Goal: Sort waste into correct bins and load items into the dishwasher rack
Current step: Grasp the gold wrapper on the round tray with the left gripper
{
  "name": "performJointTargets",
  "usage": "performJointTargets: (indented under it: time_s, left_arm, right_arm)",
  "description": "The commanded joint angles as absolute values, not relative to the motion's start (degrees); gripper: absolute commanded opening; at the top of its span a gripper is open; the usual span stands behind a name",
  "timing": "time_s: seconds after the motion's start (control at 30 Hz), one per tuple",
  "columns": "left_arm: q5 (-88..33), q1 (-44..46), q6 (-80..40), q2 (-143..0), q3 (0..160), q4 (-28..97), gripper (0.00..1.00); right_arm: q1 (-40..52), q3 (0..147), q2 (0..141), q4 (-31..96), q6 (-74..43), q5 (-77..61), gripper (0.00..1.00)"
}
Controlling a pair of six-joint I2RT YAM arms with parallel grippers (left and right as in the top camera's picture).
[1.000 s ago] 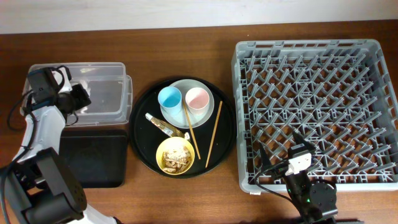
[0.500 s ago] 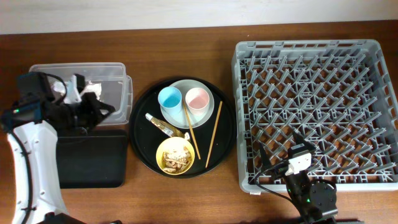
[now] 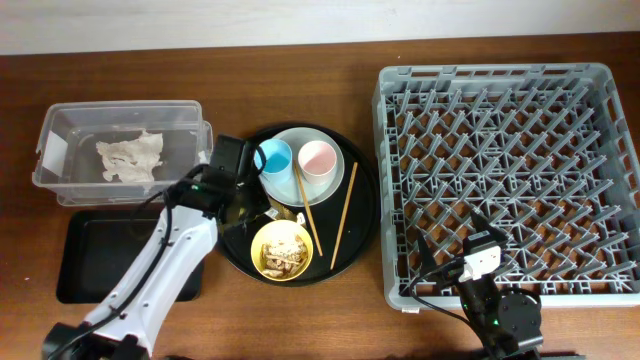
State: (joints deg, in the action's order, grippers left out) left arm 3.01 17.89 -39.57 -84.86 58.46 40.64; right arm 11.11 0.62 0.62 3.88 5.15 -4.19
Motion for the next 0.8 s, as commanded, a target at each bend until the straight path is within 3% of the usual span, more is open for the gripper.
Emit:
performJointTargets:
  time_s: [0.0, 0.4, 0.53, 0.67, 0.77]
  left_arm:
    - [4.82, 17.96, -42.24, -84.9, 53.01, 35.27, 0.44]
    - [5.85, 17.96, -42.85, -96.01, 48.77, 17.47, 0.42]
    - [5.85, 17.96, -42.85, -97.08, 48.77, 15.59, 0.25]
    - [5.87, 17.96, -42.85, -98.1, 48.77, 15.44, 0.24]
    - [5.34, 17.96, -42.85, -98.24, 48.9, 15.42, 0.01]
  right_arm:
    - [10.74, 0.32, 0.3, 4.12, 5.06, -4.32, 0.99]
    - [10.74, 0.32, 0.3, 4.14, 5.06, -4.29, 0.98]
    - [10.74, 0.32, 0.32, 4.14, 5.06, -4.32, 0.98]
    - [10.74, 0.32, 0.3, 4.12, 5.06, -4.29, 0.98]
    - [10.74, 0.32, 0.3, 4.12, 5.06, -4.29, 0.98]
